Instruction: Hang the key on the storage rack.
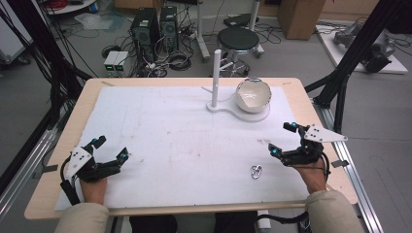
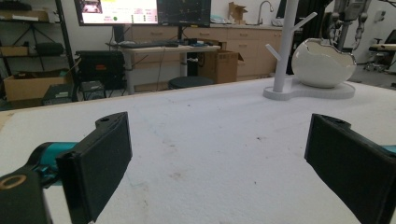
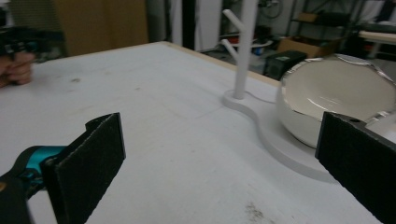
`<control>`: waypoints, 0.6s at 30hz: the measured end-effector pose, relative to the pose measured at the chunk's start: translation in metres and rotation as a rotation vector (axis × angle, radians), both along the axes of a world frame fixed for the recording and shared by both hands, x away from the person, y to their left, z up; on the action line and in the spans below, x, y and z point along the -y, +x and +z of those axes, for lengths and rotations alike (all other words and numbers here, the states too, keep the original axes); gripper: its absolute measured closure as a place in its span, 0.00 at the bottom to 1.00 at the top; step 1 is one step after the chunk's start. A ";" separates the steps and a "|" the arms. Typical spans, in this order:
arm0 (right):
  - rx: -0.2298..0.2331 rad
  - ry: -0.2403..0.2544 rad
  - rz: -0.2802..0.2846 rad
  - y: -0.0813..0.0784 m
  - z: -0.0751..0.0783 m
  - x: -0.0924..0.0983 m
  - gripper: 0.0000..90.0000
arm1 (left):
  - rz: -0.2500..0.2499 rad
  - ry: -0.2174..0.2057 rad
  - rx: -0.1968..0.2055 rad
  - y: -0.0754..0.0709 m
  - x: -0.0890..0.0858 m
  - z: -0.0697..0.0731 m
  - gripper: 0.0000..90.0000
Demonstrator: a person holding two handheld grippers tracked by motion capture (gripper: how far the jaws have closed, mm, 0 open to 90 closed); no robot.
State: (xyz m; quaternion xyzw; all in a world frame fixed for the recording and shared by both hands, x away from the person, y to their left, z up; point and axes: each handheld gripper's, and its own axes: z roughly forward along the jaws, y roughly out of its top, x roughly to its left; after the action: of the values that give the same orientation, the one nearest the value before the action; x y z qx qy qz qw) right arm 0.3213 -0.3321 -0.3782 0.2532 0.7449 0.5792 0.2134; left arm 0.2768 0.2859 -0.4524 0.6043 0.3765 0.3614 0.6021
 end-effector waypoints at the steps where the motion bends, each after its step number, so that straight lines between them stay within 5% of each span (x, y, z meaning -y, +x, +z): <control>1: 0.000 -0.011 0.024 0.001 0.003 -0.002 0.01 | 0.000 -0.001 0.000 0.000 0.000 0.000 0.09; 10: -0.051 -0.263 0.214 0.007 0.019 -0.026 0.01 | -0.001 -0.003 0.002 0.000 0.000 0.000 0.09; 18: -0.093 -0.381 0.319 0.007 0.016 -0.038 0.01 | 0.000 0.001 0.001 0.000 0.000 0.000 0.09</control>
State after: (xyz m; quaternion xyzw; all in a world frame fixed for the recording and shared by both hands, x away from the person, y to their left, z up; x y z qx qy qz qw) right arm 0.3286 -0.2941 -0.3626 0.1141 0.8800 0.4427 0.1288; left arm 0.2766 0.2859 -0.4524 0.6042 0.3760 0.3620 0.6021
